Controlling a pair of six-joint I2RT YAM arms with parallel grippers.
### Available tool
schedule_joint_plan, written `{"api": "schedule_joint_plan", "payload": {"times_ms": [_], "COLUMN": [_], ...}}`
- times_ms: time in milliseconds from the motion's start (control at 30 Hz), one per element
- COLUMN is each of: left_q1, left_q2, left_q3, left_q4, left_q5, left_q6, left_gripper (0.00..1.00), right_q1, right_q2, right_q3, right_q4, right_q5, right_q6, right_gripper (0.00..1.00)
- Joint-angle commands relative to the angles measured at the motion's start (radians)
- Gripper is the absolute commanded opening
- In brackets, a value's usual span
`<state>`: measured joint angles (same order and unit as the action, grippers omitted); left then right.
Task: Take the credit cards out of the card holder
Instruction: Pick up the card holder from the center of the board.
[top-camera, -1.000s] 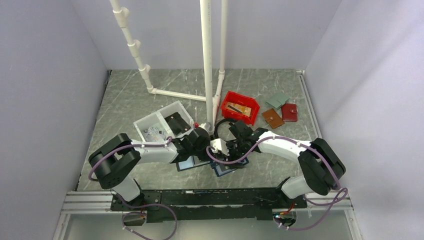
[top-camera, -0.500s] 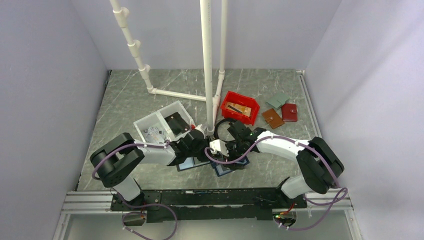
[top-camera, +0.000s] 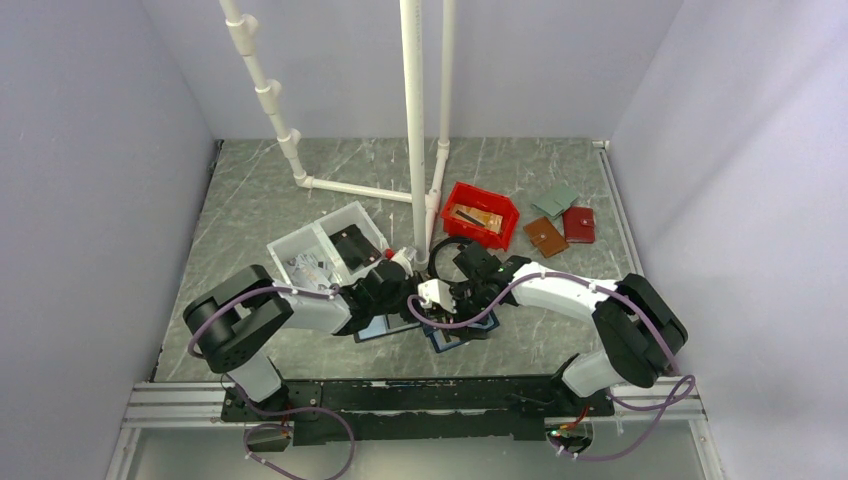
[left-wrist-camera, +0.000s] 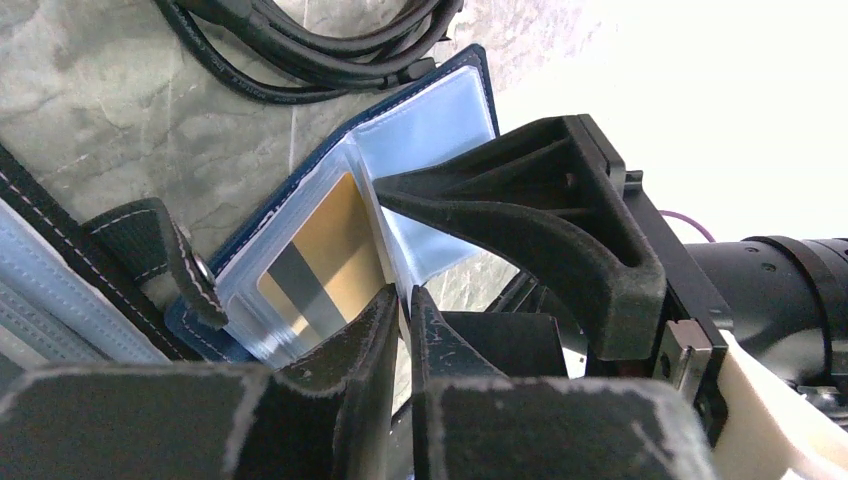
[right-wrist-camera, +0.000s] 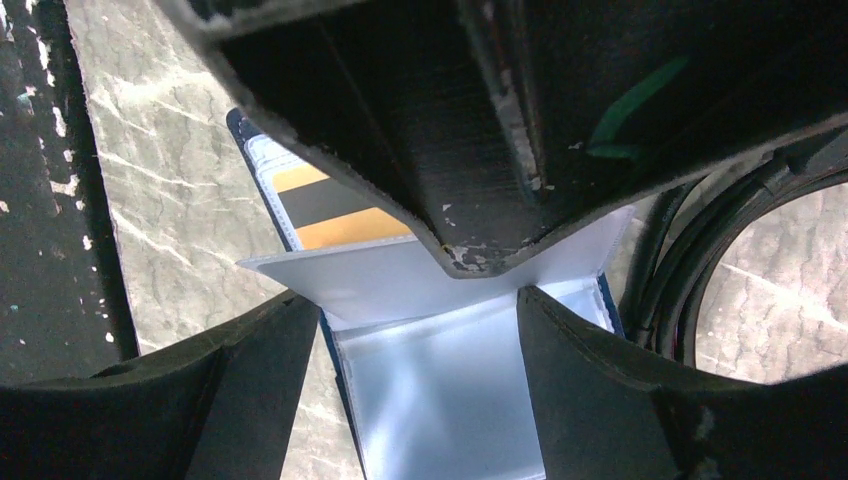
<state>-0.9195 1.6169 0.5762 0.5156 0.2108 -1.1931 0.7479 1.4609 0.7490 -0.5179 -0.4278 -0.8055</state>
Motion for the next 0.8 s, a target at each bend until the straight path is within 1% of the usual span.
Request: {"api": "schedule_joint_plan", "payload": {"times_ms": [0,200,400,500,700,767], "left_q1": [-0.003,0.005,0.007,0.009,0.012,0.013], "left_q2": [0.027,0.035,0.042,0.054,0.061,0.057], "left_q3": [0.002,0.016,0.035,0.042,0.041,0.04], "left_q4": [0.11,0.096,0.115,0.126,0.139,0.134], "left_q5": [0.047,0.057,0.082,0.092,0.098,0.096], "left_q6": [-0.021,-0.015,0.001,0.002,0.002,0.009], "left_gripper": [0.15,0.23,0.32,0.33,0.33,0.33], "right_q1": [0.005,-0.012,-0.06,-0.087,-0.174,-0.195], "right_q2": [0.011,-0.005,-0.037,-0.035,-0.027,-0.011], "right_q3": [0.038,0.062,0.086,0.099,0.14,0.151], "right_q4": [0.031,0.005,-0.042,-0.067,-0.147,-0.169], "right_q5": [0.005,-0.023,-0.114,-0.157,-0.32,-0.353], "right_q6": [0.014,0.028,0.038,0.04,0.042,0.044], "right_gripper": [0.75,0.79,0.83,0.84,0.84,0.84]}}
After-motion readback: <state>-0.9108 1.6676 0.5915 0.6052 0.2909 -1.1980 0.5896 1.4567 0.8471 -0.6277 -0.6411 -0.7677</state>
